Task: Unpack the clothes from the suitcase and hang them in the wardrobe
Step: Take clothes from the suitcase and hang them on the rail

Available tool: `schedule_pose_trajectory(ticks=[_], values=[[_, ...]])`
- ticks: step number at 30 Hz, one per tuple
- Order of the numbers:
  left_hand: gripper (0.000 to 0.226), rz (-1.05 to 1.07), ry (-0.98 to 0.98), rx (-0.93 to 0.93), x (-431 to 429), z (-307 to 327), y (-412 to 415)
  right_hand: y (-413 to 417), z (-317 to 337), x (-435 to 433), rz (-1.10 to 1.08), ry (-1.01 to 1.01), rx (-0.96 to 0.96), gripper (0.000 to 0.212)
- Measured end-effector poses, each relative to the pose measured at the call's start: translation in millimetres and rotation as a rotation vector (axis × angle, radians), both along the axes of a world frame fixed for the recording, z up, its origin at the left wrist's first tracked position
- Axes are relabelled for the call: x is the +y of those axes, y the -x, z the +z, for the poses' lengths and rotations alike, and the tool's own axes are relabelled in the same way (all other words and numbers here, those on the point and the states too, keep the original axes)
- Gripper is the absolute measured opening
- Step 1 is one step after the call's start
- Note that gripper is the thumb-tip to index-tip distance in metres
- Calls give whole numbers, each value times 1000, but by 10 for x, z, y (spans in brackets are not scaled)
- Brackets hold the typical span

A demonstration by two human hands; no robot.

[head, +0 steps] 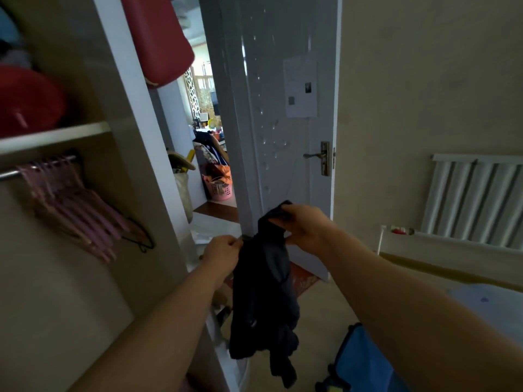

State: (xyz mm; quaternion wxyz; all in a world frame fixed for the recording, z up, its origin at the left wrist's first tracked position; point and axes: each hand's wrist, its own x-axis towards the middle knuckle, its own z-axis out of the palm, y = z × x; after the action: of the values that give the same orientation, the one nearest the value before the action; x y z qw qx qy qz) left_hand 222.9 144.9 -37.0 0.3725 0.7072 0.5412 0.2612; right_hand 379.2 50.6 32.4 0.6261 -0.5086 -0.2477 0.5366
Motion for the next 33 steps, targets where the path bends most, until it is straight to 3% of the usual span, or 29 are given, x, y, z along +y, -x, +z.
schedule_pose_trajectory(ticks=[3, 5, 8, 10, 14, 17, 19, 21, 24, 27, 29, 32, 33], values=[[20, 57, 158, -156, -10, -173, 80, 99, 198, 5, 12, -134, 254, 25], [35, 118, 201, -262, -163, -74, 117, 157, 253, 35, 22, -165, 319, 41], [56, 79, 336, -397, -496, 145, 170, 266, 299, 46, 17, -177, 374, 36], [59, -32, 379, -335, -653, 191, 223, 347, 373, 6, 9, -196, 417, 30], [42, -106, 307, -54, -856, 38, 243, 393, 530, -67, -19, -241, 455, 25], [13, 24, 179, -115, -885, -50, 261, 274, 592, -103, -105, -259, 425, 35], [7, 142, 119, -266, -857, -30, 297, 172, 545, -149, -140, -244, 284, 40], [11, 222, 53, -387, -841, 64, 336, 111, 419, -229, -77, -185, -82, 52], [7, 197, 18, -437, -837, 238, 319, 121, 110, -332, 249, -131, -754, 90], [5, 143, 7, -380, -868, 366, 243, 283, -99, -382, 497, -154, -1087, 112], [5, 150, 22, -394, -889, 403, 216, 364, -154, -348, 504, -144, -1131, 99], [11, 210, 84, -517, -923, 420, 301, 436, -150, -287, 486, -136, -1283, 24], [13, 222, 113, -567, -942, 411, 359, 460, -137, -287, 482, -146, -1314, 20]])
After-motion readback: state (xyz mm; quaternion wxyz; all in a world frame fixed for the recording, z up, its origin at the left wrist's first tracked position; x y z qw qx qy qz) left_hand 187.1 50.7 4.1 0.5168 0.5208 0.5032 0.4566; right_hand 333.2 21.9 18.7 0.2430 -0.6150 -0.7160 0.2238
